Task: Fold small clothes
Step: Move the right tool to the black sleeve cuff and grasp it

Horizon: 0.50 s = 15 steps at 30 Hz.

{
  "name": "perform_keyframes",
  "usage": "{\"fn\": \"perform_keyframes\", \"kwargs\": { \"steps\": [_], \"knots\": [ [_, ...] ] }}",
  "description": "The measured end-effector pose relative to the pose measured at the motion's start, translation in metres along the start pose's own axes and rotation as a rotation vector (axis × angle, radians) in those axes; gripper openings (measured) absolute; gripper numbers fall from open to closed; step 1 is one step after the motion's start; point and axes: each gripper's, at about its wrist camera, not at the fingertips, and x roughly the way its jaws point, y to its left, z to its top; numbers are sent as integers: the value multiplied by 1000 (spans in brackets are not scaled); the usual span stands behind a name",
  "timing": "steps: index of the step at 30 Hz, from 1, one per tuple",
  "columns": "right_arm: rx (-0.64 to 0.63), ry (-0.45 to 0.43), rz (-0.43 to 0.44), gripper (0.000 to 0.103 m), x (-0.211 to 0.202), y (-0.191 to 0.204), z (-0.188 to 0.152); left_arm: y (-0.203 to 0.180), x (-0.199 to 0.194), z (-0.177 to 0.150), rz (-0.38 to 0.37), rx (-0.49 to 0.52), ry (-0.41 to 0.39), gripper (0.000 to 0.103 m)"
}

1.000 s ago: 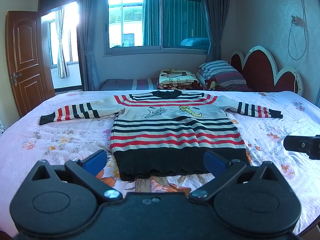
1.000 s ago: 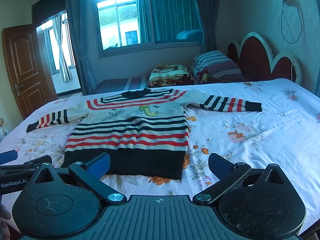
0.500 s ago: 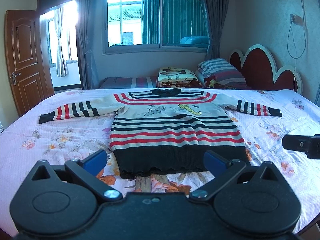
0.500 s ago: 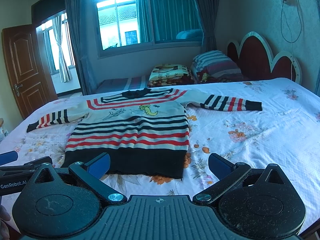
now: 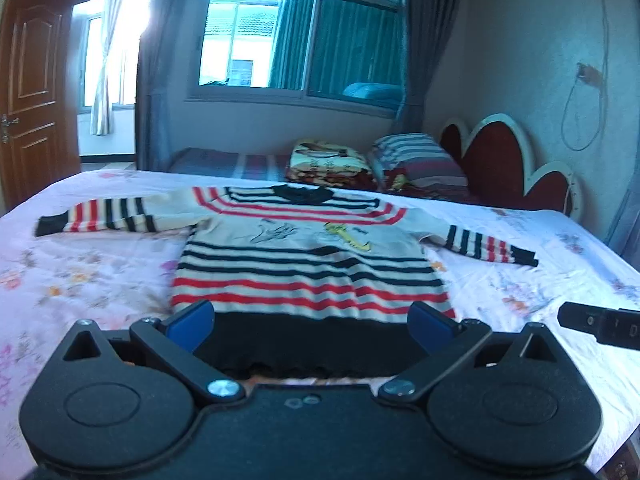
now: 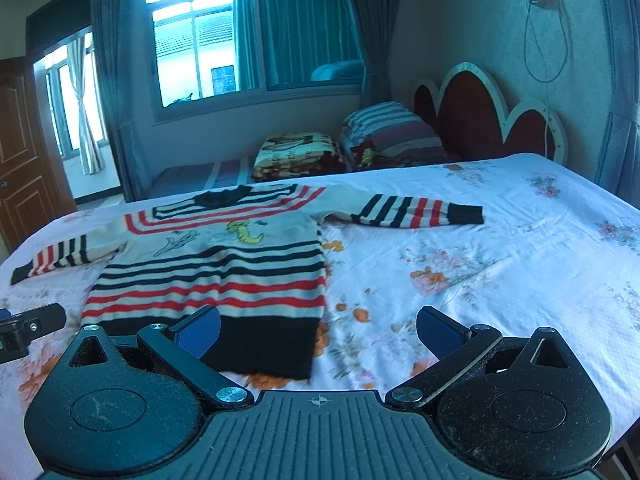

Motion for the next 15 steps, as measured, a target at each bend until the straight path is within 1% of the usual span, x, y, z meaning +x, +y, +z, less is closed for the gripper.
{"fn": "perform_keyframes", "kwargs": {
  "steps": [2,5,8,11,15],
  "knots": [
    [6,-1,-14,103,7,-6,6,-2,6,4,-25,-10,-10,102],
    [10,-7,-30,103,19,-15,15,-10,21,10,-1,19,-9,102],
    [16,-9,-42,103,34,-25,24,-15,39,16,-18,34,11,102],
    [18,-9,-52,103,51,-34,34,-20,56,22,-1,63,4,102],
    [27,-10,-65,103,77,-46,50,-23,83,33,9,63,14,102]
  ]
}}
